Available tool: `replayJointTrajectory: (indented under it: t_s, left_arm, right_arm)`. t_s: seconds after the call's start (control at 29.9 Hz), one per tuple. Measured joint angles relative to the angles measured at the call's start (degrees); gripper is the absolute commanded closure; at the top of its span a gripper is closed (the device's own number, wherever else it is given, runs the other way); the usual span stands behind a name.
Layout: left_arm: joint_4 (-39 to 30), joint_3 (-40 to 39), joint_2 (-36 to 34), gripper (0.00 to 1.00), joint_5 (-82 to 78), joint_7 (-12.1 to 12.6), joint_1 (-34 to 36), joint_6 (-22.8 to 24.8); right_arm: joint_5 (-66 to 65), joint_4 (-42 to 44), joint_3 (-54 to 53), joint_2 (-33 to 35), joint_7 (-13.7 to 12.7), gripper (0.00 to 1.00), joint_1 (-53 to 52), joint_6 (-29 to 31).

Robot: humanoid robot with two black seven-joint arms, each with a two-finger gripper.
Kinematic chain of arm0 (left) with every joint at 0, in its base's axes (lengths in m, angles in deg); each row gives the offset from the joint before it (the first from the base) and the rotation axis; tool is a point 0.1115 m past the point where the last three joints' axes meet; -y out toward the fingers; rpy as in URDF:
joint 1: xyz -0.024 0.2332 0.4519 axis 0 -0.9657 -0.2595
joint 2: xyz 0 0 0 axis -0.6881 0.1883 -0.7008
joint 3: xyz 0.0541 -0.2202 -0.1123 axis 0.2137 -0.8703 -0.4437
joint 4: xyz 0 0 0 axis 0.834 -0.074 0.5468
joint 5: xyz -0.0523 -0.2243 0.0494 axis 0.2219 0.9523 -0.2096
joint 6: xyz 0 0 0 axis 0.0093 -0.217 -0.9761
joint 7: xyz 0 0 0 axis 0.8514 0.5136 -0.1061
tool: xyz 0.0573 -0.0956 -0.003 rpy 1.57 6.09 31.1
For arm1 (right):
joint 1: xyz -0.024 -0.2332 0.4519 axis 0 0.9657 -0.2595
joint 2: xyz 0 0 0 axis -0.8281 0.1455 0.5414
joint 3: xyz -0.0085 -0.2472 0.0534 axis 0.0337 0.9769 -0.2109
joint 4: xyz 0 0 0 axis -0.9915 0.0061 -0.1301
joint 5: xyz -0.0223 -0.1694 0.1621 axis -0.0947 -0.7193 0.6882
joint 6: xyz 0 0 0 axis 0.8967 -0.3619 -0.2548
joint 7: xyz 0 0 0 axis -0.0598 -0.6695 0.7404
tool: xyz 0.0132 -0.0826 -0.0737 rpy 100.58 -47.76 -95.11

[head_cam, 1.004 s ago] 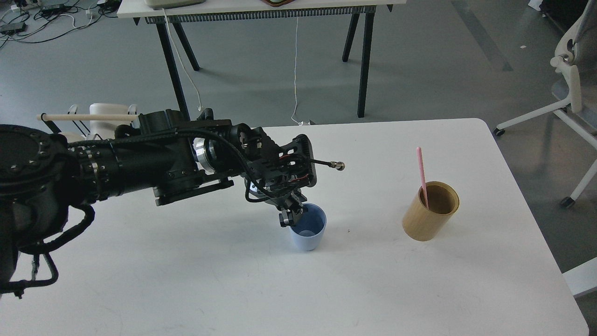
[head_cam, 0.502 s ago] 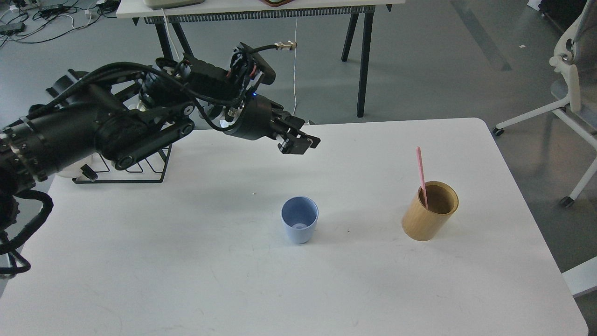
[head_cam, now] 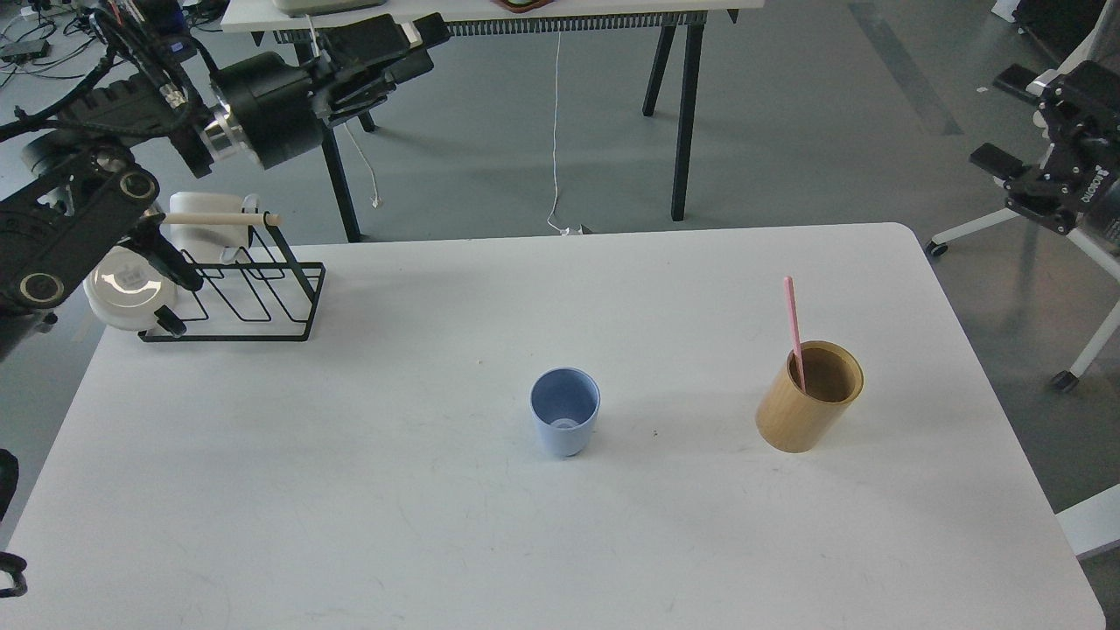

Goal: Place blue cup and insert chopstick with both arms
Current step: 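Withdraw the left gripper back toward the wire rack, then reach the right gripper to the pink straw in the tan cup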

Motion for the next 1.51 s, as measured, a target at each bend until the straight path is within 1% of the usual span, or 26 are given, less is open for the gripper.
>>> replayJointTrajectory:
  t_s: [0.2, 0.27, 0.3, 0.44, 0.54, 0.67, 0.77, 0.94, 1.27, 1.51]
  left_arm:
    - [-0.1, -6.5, 0.0, 0.33, 1.7, 0.0, -3.9, 0.0]
    - [-0.1, -8.6, 0.1, 0.33, 3.1, 0.0, -5.5, 0.0]
    - [-0.1, -9.7, 0.2, 0.33, 4.3, 0.0, -6.4, 0.0]
    - [0.4, -12.7, -0.2, 0.3, 11.7, 0.0, -10.3, 0.0]
    - [0.5, -13.0, -1.3, 0.29, 17.1, 0.0, -12.8, 0.0]
    - [0.5, -13.0, -1.7, 0.28, 19.2, 0.0, -15.0, 0.0]
    - [0.5, -13.0, -1.7, 0.28, 19.4, 0.0, -15.8, 0.0]
    - [0.5, -13.0, -1.7, 0.26, 19.5, 0.0, -16.8, 0.0]
    - [0.6, -12.7, -1.3, 0.24, 19.5, 0.0, -18.0, 0.0]
    - [0.6, -12.4, -1.2, 0.23, 19.5, 0.0, -18.9, 0.0]
  right_arm:
    - [-24.9, -15.3, 1.2, 6.5, 0.0, 0.01, 0.7, -0.2]
    - [-32.4, -18.1, 3.1, 7.1, 0.0, 0.01, 1.1, -2.9]
    - [-35.8, -18.9, 4.0, 7.3, 0.0, 0.01, 1.2, -5.3]
    - [-44.3, -19.7, 6.6, 6.8, 0.0, 0.01, 1.4, -13.0]
    - [-46.2, -19.6, 7.3, 5.4, 0.0, 0.01, 1.5, -15.9]
    - [-48.6, -18.2, 8.1, 1.9, 0.0, 0.01, 1.5, -17.5]
    - [-50.8, -15.4, 8.4, -1.8, 0.0, 0.01, 1.5, -18.4]
    - [-51.8, -9.0, 8.4, -6.9, 0.0, 0.01, 1.5, -21.5]
    - [-51.9, -5.0, 10.0, -11.9, 0.0, 0.02, 1.5, -23.9]
    - [-52.0, -4.2, 12.9, -12.6, 0.0, 0.02, 1.6, -25.3]
